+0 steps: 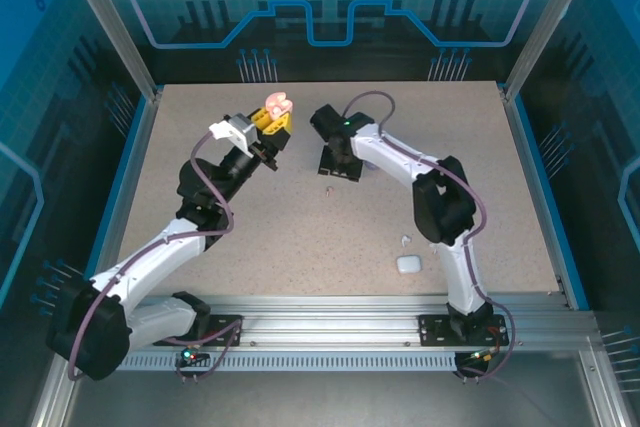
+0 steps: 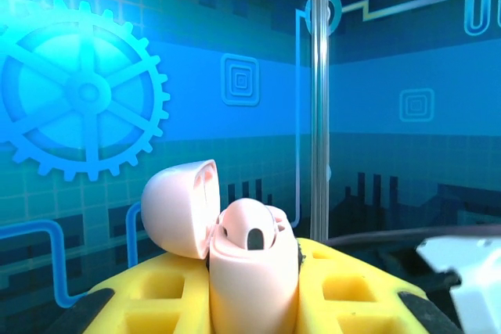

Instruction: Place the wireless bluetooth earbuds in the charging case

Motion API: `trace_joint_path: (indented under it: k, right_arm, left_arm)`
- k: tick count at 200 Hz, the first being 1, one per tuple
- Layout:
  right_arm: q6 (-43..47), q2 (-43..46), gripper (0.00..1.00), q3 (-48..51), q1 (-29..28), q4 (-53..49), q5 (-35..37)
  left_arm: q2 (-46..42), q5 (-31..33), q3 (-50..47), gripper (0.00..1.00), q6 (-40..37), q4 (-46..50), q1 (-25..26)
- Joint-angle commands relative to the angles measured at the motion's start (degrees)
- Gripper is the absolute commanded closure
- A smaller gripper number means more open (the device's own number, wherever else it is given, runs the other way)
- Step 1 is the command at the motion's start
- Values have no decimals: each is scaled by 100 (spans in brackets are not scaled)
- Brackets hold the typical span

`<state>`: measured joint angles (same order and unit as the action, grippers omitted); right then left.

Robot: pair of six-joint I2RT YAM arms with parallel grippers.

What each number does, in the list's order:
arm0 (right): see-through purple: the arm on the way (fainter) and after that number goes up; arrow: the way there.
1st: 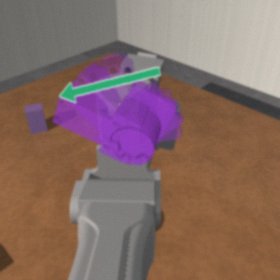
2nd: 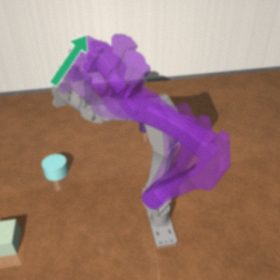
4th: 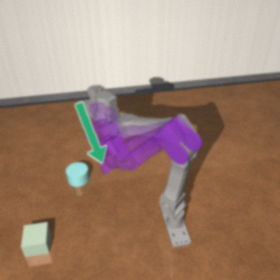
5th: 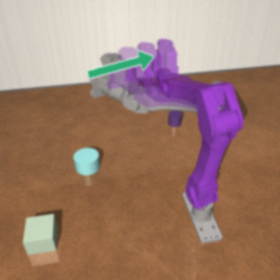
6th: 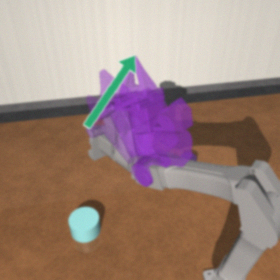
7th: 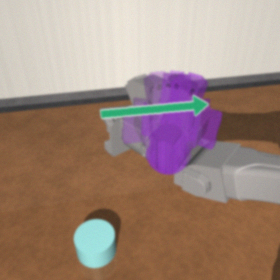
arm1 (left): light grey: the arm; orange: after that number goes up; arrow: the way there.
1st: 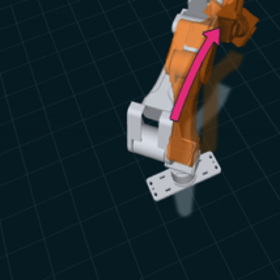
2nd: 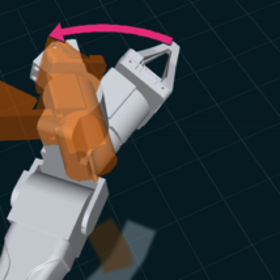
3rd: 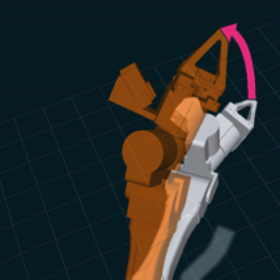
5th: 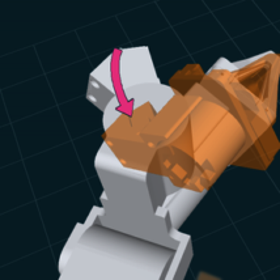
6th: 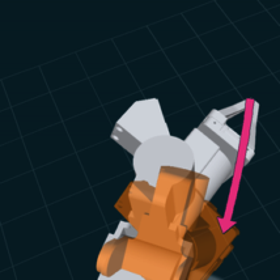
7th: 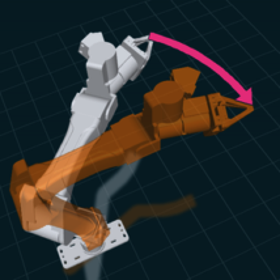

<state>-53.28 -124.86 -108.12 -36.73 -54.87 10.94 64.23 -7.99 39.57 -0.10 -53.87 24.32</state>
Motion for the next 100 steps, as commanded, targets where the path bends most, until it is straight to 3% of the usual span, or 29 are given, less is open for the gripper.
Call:
trace_joint_path:
  k: [1, 65, 100]
  right_arm:
    - [-295, -329, 44, -464, -167, -490, 57]
    - [-403, -812, 58, -755, -273, -613, 34]
    - [-403, -1191, 59, -928, -282, -682, 14]
  left_arm:
    - [-173, 147, -97, 100, 57, -103, -90]
    - [-196, 139, -161, 100, 132, -170, -166]
    - [-176, 122, -183, 100, 139, -186, -191]
